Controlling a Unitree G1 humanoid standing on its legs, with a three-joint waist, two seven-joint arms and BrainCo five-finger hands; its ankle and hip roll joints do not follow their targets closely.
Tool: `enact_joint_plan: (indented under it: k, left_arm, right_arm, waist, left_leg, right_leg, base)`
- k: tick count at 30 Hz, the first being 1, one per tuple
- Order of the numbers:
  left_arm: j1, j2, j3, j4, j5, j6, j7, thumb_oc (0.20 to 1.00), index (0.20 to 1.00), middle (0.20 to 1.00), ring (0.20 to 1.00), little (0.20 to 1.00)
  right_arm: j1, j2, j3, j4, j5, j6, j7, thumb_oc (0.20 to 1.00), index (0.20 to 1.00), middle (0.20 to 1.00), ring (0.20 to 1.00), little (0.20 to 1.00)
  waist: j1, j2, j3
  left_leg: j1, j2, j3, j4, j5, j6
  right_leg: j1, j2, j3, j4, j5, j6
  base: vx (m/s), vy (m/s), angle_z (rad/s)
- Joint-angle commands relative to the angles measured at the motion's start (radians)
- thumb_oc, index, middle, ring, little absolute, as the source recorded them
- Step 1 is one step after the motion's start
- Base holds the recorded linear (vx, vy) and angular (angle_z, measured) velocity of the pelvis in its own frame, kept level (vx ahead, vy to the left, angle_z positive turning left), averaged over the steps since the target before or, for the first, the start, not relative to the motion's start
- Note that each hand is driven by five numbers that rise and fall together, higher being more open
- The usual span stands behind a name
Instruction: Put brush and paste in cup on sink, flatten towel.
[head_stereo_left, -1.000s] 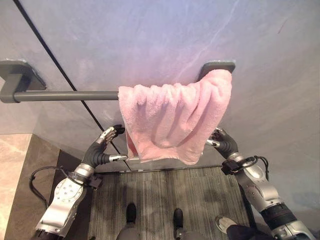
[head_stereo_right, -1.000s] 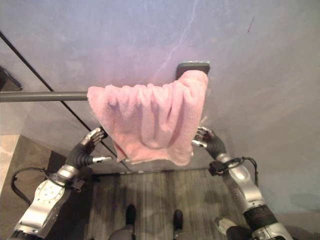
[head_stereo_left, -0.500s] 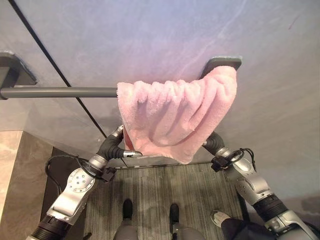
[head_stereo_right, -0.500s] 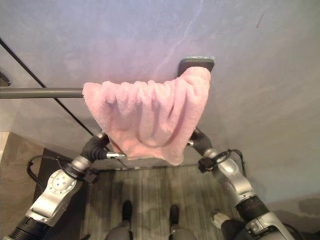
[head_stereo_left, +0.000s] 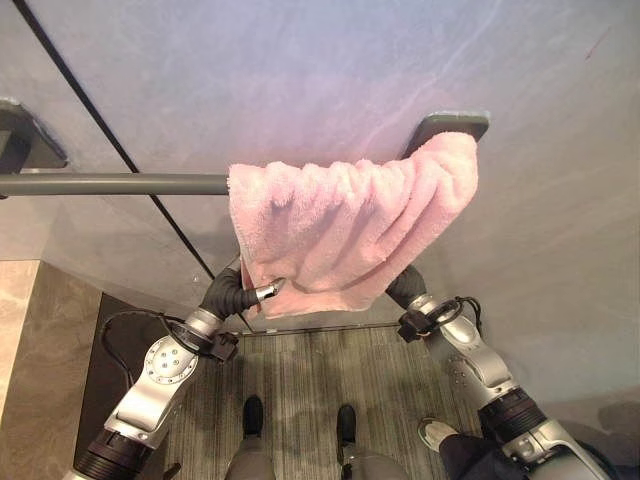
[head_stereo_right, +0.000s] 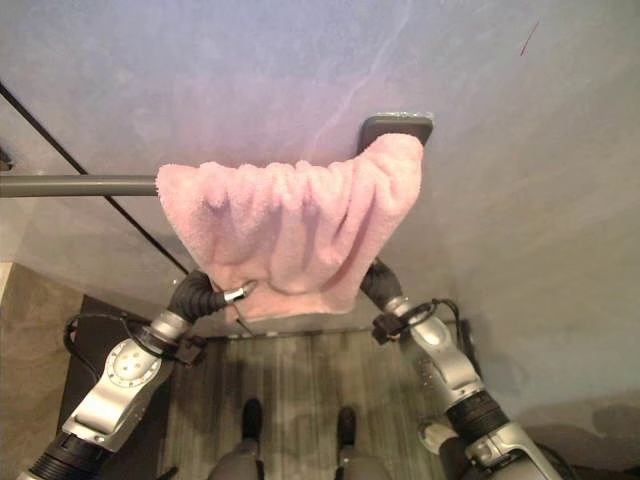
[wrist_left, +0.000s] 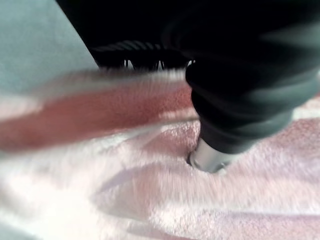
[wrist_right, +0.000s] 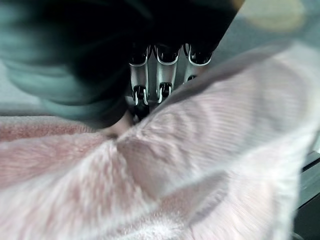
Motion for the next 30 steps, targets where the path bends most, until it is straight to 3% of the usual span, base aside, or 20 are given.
enact_joint_plan:
  k: [1, 10, 21, 26, 30]
  left_arm:
    - [-0.026, 0.003, -0.009, -0.010, -0.004, -0.036, 0.009, 0.200, 0.200, 0.200, 0.200, 0.200]
    - [0.001, 0.001, 0.015, -0.019, 0.015, -0.041, 0.006, 0.200, 0.200, 0.200, 0.200, 0.200]
    - [0.123, 0.015, 0.150, -0.203, 0.004, -0.078, -0.005, 0.200, 0.200, 0.200, 0.200, 0.200]
    - [0.219, 0.004, 0.236, -0.262, 0.011, -0.093, 0.018, 0.200, 0.200, 0.200, 0.200, 0.200]
    - [0.306, -0.003, 0.285, -0.271, -0.019, -0.090, 0.035, 0.200, 0.200, 0.200, 0.200, 0.200]
  right_arm:
    - [-0.007, 0.022, -0.052, -0.103, 0.005, -0.059, 0.000, 0.200, 0.200, 0.200, 0.200, 0.200]
    - [0.079, 0.015, -0.073, -0.197, 0.040, -0.056, 0.041, 0.200, 0.200, 0.200, 0.200, 0.200]
    - [0.143, -0.008, -0.130, -0.469, 0.086, -0.085, 0.088, 0.200, 0.200, 0.200, 0.200, 0.200]
    - [0.143, -0.016, -0.128, -0.565, 0.091, -0.090, 0.091, 0.200, 0.200, 0.200, 0.200, 0.200]
    - [0.077, -0.002, -0.060, -0.581, 0.088, -0.082, 0.078, 0.200, 0.200, 0.200, 0.200, 0.200]
  waist:
    - [0.013, -0.027, -0.056]
    - [0.006, -0.040, -0.070]
    - [0.008, -0.050, -0.094]
    - [0.023, -0.052, -0.093]
    - [0.058, -0.047, -0.083]
  left_leg:
    - [0.024, 0.051, 0.002, 0.004, -0.029, -0.020]
    - [0.035, 0.053, 0.005, 0.004, -0.032, -0.021]
    - [0.066, 0.057, 0.010, 0.004, -0.044, -0.022]
    - [0.062, 0.053, 0.004, 0.004, -0.044, -0.024]
    - [0.052, 0.045, -0.008, 0.004, -0.039, -0.021]
  right_leg:
    - [-0.060, -0.126, -0.061, -0.002, 0.065, 0.096]
    - [-0.050, -0.121, -0.061, -0.002, 0.061, 0.097]
    - [-0.025, -0.118, -0.059, -0.002, 0.055, 0.098]
    - [-0.017, -0.123, -0.069, -0.002, 0.057, 0.097]
    - [-0.013, -0.130, -0.085, -0.002, 0.059, 0.094]
  base:
    - [0.00, 0.000, 0.00]
    - [0.00, 0.000, 0.00]
    - [0.00, 0.001, -0.01]
    - [0.00, 0.000, 0.00]
    - [-0.04, 0.014, 0.06]
